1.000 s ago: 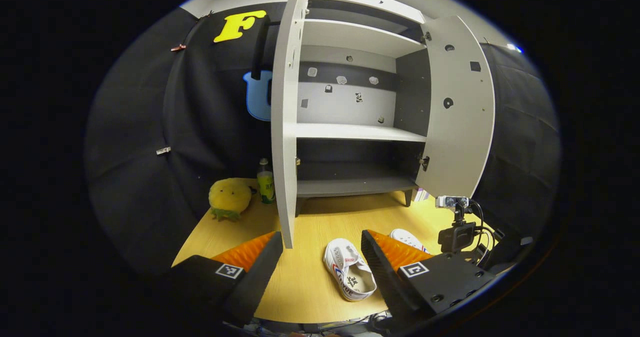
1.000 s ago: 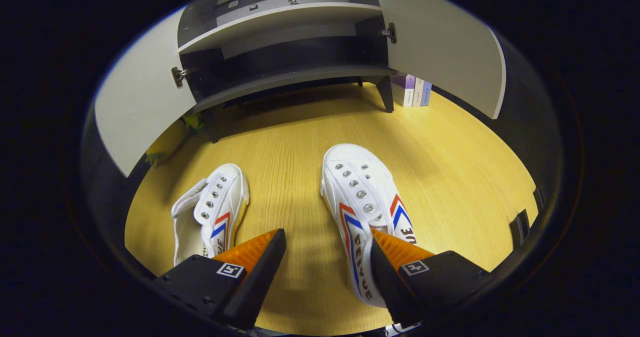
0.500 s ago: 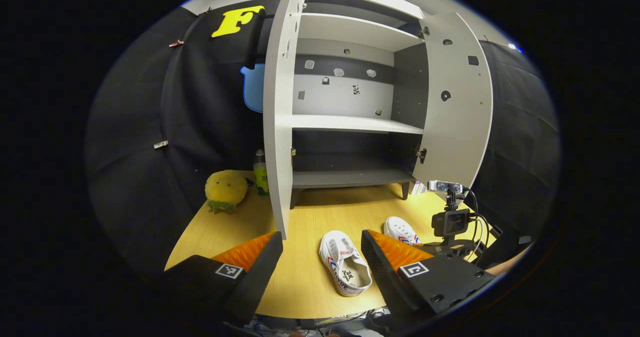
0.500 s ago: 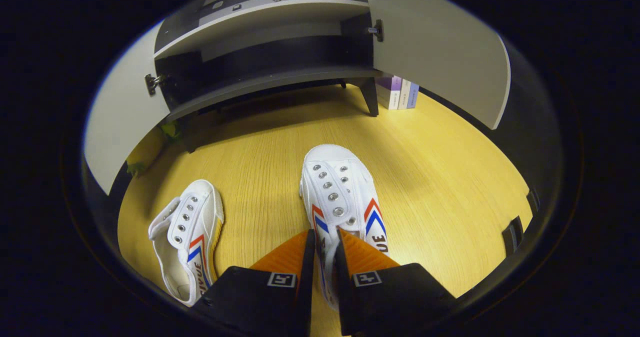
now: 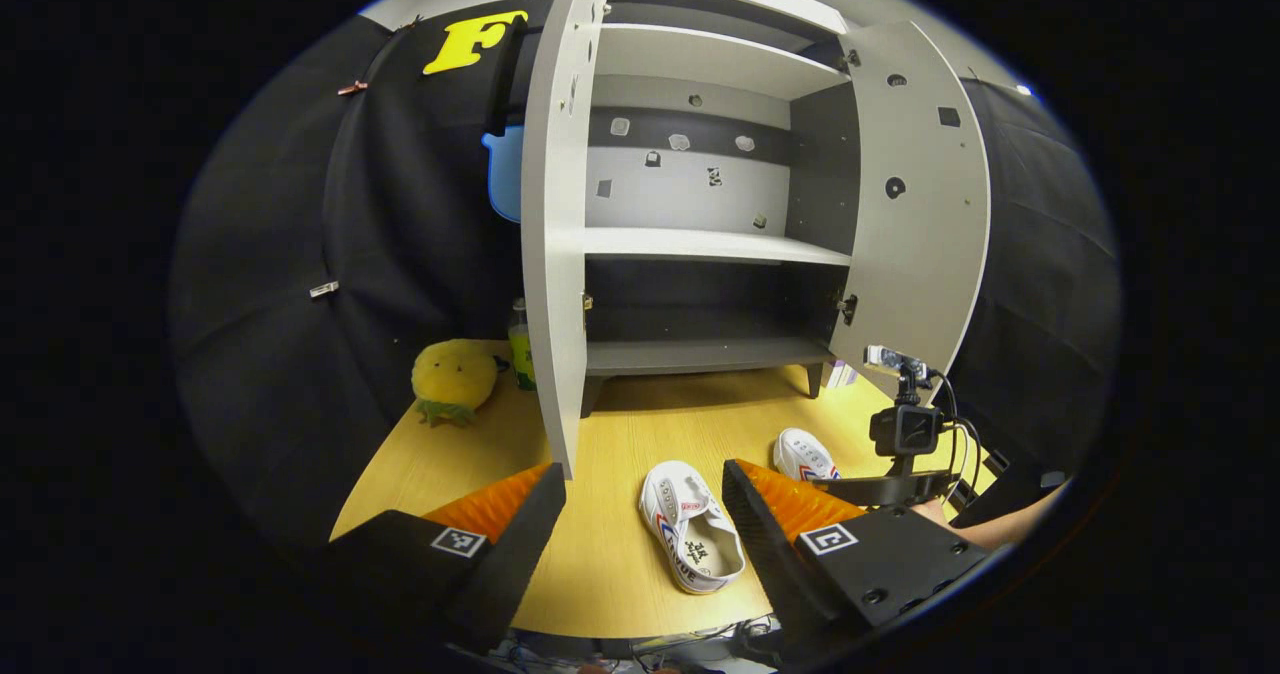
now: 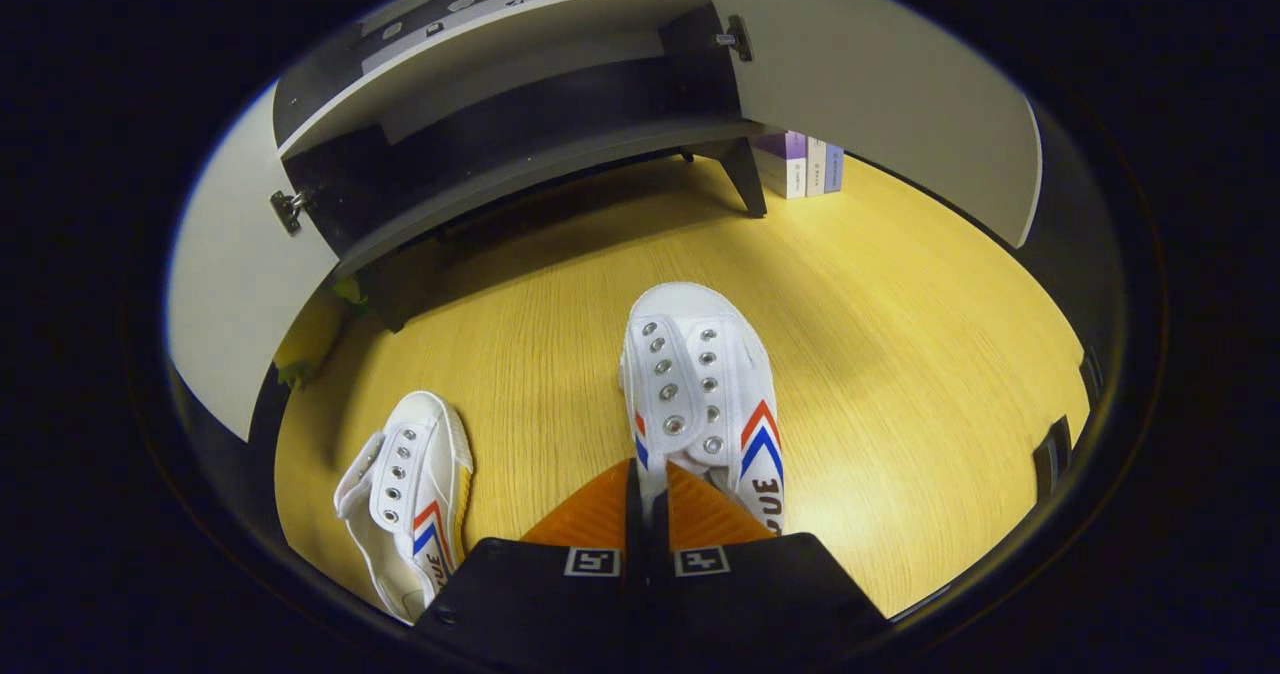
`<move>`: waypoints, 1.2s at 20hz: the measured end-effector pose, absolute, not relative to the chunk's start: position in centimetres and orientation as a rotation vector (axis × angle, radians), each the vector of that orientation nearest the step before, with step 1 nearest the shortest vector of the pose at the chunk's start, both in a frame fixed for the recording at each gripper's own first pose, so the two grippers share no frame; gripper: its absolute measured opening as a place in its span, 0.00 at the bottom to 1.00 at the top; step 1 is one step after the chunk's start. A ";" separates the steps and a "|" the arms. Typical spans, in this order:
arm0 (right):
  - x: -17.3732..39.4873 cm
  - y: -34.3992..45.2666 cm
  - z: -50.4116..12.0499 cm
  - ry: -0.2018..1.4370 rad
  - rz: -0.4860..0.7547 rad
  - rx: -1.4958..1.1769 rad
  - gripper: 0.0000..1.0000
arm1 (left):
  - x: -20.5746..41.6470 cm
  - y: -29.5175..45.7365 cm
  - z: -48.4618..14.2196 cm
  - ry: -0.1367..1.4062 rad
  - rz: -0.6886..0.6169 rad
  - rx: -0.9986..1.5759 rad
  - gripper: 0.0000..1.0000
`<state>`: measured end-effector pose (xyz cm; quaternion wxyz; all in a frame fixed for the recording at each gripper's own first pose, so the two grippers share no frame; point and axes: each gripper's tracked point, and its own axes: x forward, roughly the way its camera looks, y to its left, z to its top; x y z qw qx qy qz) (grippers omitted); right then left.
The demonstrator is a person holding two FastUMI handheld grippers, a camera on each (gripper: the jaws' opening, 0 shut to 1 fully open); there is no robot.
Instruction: Grab one shoe with the right hand and put it into the shoe cabinet, grab the other shoe with the left hand and put it into the shoe cabinet; then close the right door with the right hand and the left door with the left hand.
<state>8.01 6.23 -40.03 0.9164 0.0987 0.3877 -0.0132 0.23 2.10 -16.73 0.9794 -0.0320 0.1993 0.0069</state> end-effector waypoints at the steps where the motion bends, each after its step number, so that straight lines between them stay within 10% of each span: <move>1: 8.2 6.2 -39.3 0.773 -0.008 0.178 0.05 | 0.1 2.1 -16.9 0.404 0.015 -0.064 0.98; 11: 8.1 5.5 -40.0 0.765 -0.087 0.081 0.05 | -0.9 1.7 -17.2 0.407 0.006 -0.051 0.98; 17: 9.7 5.8 -41.5 0.786 -0.142 0.147 0.25 | -1.6 2.0 -17.6 0.418 0.004 -0.030 0.98; 20: 9.6 6.2 -41.6 0.793 -0.129 0.186 0.05 | -1.9 2.0 -17.6 0.422 0.005 -0.036 0.98; 24: 9.8 5.9 -40.0 0.775 -0.110 0.258 0.05 | -2.1 2.3 -17.7 0.423 0.010 -0.026 0.98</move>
